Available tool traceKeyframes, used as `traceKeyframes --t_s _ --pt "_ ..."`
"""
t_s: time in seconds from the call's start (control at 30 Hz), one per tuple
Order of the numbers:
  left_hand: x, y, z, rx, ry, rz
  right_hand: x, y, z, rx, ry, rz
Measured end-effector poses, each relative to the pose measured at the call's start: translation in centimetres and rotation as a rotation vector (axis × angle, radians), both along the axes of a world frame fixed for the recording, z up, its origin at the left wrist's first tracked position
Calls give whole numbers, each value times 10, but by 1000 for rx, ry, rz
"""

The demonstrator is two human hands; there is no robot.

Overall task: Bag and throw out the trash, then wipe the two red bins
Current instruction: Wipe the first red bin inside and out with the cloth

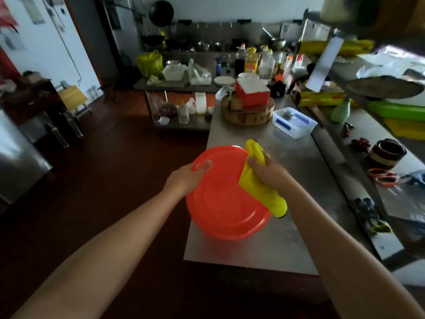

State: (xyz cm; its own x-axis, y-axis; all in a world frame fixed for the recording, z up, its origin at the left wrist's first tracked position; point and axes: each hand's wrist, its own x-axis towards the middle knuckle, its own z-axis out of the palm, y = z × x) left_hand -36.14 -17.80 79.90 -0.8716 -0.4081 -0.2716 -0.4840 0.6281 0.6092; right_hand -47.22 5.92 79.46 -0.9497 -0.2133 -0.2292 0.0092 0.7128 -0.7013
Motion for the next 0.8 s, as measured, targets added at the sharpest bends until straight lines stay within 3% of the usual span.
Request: traceKeyframes --t_s 0.1,0.2,0.3,0.5,0.57,0.63,0.8 --pt "-11 -11 -3 -81 -102 33 -3 -22 -6 129 85 32" --pt "-19 -11 -20 -69 -224 28 -9 -37 -13 266 43 93" --pt "-24 -6 -42 -116 -200 47 -7 -50 -23 423 36 65" --pt "-24 -26 -58 -215 -157 -108 3 -59 -44 465 196 67" --pt "-20 -29 -62 -115 -147 -184 0 -57 -51 465 229 58" --pt "-13 -28 -69 64 -149 -121 -6 -57 -56 465 234 84" --pt "-1 -13 -86 206 -250 13 -12 -69 -70 544 247 233"
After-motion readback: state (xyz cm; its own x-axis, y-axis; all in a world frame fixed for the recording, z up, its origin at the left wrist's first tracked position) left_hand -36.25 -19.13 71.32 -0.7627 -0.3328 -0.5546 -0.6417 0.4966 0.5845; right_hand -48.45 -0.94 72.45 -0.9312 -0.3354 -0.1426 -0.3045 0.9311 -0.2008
